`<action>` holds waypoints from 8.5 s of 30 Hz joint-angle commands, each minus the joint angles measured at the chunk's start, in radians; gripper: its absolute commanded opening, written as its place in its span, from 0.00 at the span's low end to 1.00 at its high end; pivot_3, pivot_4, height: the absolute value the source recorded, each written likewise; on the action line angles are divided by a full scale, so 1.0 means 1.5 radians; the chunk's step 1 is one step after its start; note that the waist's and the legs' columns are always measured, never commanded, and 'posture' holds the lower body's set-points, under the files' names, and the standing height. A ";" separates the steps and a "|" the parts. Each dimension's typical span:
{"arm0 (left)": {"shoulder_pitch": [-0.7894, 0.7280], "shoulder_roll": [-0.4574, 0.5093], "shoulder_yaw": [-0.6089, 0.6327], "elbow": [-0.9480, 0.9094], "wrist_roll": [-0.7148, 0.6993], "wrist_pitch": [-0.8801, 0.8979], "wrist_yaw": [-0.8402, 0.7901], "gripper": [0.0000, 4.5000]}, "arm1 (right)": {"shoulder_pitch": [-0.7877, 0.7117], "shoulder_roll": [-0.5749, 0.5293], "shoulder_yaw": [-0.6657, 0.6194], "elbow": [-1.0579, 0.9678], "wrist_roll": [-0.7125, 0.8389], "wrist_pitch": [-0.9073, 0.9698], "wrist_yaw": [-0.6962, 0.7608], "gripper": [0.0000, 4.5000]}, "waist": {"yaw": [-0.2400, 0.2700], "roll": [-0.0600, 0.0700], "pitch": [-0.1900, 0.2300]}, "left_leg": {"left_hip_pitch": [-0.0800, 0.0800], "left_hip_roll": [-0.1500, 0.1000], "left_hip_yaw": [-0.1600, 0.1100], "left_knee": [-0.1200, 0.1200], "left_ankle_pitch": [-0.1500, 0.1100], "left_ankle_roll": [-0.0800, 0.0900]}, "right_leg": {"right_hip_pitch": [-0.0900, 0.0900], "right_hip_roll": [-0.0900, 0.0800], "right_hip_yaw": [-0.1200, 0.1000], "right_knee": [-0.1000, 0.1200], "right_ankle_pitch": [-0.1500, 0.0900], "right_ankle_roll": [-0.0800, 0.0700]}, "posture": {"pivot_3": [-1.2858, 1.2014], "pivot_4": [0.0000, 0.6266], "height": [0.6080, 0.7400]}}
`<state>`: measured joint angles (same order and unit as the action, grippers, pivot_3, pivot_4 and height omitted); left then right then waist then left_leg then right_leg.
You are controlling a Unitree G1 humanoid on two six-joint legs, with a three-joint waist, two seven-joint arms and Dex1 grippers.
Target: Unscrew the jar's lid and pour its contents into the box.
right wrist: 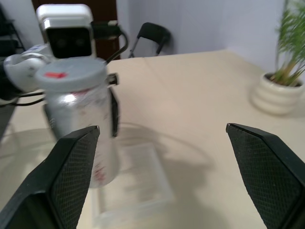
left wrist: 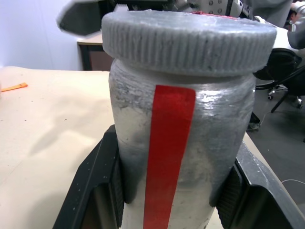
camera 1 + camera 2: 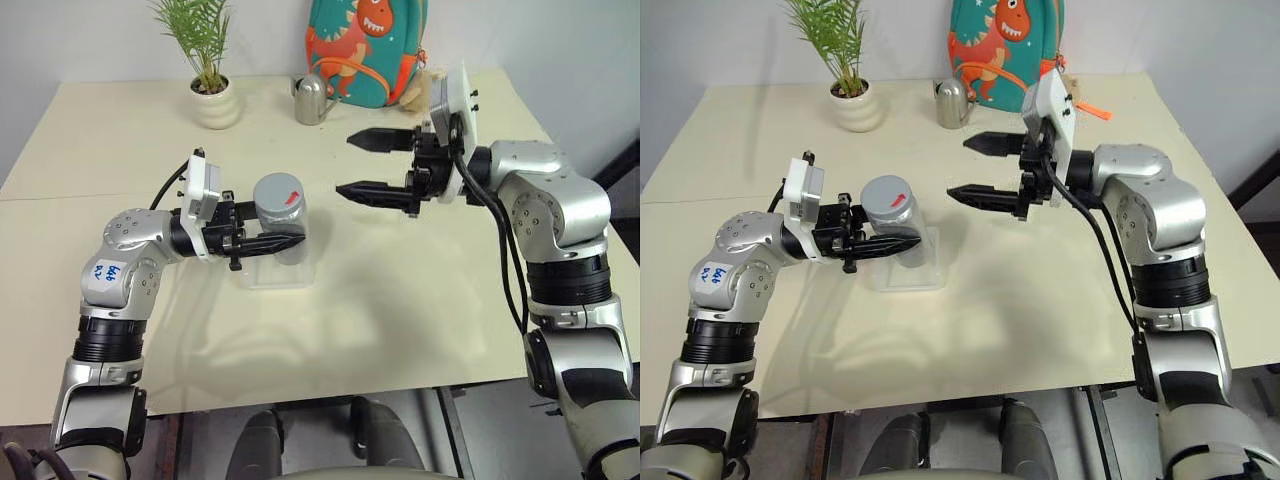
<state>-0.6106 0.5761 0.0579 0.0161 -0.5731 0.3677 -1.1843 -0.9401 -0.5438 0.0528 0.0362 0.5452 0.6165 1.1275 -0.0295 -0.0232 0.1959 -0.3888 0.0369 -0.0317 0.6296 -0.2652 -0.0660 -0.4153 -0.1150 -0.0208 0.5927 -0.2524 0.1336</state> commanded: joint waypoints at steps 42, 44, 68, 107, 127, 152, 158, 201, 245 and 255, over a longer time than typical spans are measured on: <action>0.019 0.005 0.003 -0.032 0.008 -0.005 0.030 0.43 | 0.011 -0.007 -0.047 -0.046 0.019 0.029 -0.032 0.99 | 0.005 0.000 0.000 | 0.000 0.000 0.001 0.000 0.000 0.000 | 0.000 0.000 0.000 -0.001 0.000 0.000 | 0.52 0.24 1.00; 0.021 0.007 0.004 -0.033 0.007 -0.004 0.029 0.43 | 0.016 -0.009 -0.048 -0.057 0.030 0.038 -0.031 0.99 | 0.001 0.000 0.000 | 0.000 0.000 0.001 0.000 0.000 0.000 | 0.000 0.000 0.000 0.000 0.000 0.000 | 0.52 0.24 1.00; 0.003 -0.001 -0.008 -0.025 0.009 -0.003 0.028 0.43 | -0.067 0.145 0.103 -0.090 -0.007 0.085 -0.124 0.99 | 0.003 0.000 0.000 | 0.000 0.000 0.001 0.001 0.000 0.000 | 0.000 0.000 0.001 0.000 0.000 0.000 | 0.52 0.24 1.00; 0.005 -0.003 -0.001 -0.025 0.005 -0.009 0.019 0.43 | -0.034 0.073 0.041 -0.087 0.043 0.082 -0.036 0.99 | 0.003 0.000 0.000 | 0.000 0.000 0.001 0.000 0.000 0.000 | 0.000 0.000 0.001 0.000 0.000 0.000 | 0.52 0.24 1.00; 0.003 -0.004 -0.004 -0.024 0.006 -0.006 0.017 0.43 | -0.058 0.127 0.082 -0.065 0.015 0.081 -0.073 0.99 | 0.003 0.000 0.000 | 0.000 0.000 0.001 0.000 0.000 0.000 | 0.000 0.000 0.001 0.000 0.000 0.000 | 0.52 0.24 1.00; 0.021 0.018 0.021 -0.026 -0.011 0.007 0.026 0.43 | 0.133 0.041 -0.124 -0.147 0.078 0.064 -0.219 0.57 | 0.016 0.000 0.000 | 0.000 0.000 0.001 0.001 0.000 0.001 | 0.000 0.000 0.001 0.000 0.000 0.000 | 0.52 0.24 1.00; 0.005 0.019 0.027 0.001 -0.010 0.006 0.024 0.43 | 0.318 -0.004 -0.054 -0.122 -0.094 -0.157 -0.195 0.57 | 0.017 0.000 0.000 | 0.000 0.000 0.002 0.000 -0.001 0.001 | 0.000 0.000 0.001 -0.001 0.000 0.000 | 0.52 0.24 1.00; -0.121 0.122 0.004 0.192 0.132 -0.029 0.030 0.43 | 0.258 -0.096 -0.069 -0.245 0.116 0.006 -0.067 0.99 | 0.019 0.000 0.000 | 0.001 0.000 0.004 0.001 -0.001 0.002 | 0.000 0.000 0.004 -0.001 0.001 0.001 | 0.52 0.24 1.00; -0.353 0.216 -0.488 0.399 1.451 -0.602 1.501 0.43 | 0.285 -0.009 -0.053 -0.233 0.038 -0.043 -0.156 0.99 | 0.036 0.000 0.000 | 0.001 0.000 0.009 0.001 -0.002 0.003 | -0.001 0.000 0.006 -0.002 0.002 0.004 | 0.52 0.24 1.00; -0.395 0.209 -0.546 0.424 1.513 -0.486 1.603 0.43 | 0.285 -0.006 -0.051 -0.228 0.036 -0.050 -0.156 0.99 | 0.036 0.000 0.000 | 0.001 0.000 0.009 0.001 -0.002 0.003 | -0.002 0.000 0.006 -0.002 0.002 0.004 | 0.52 0.24 1.00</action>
<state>-1.1695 0.8839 -0.7639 0.6465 1.6860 -0.4045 1.1792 -0.5079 -0.5573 -0.0081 -0.2810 0.5931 0.5656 0.8966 0.0245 -0.0233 0.1961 -0.3877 0.0373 -0.0174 0.6316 -0.2688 -0.0620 -0.4176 -0.1150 -0.0111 0.5903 -0.2489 0.1394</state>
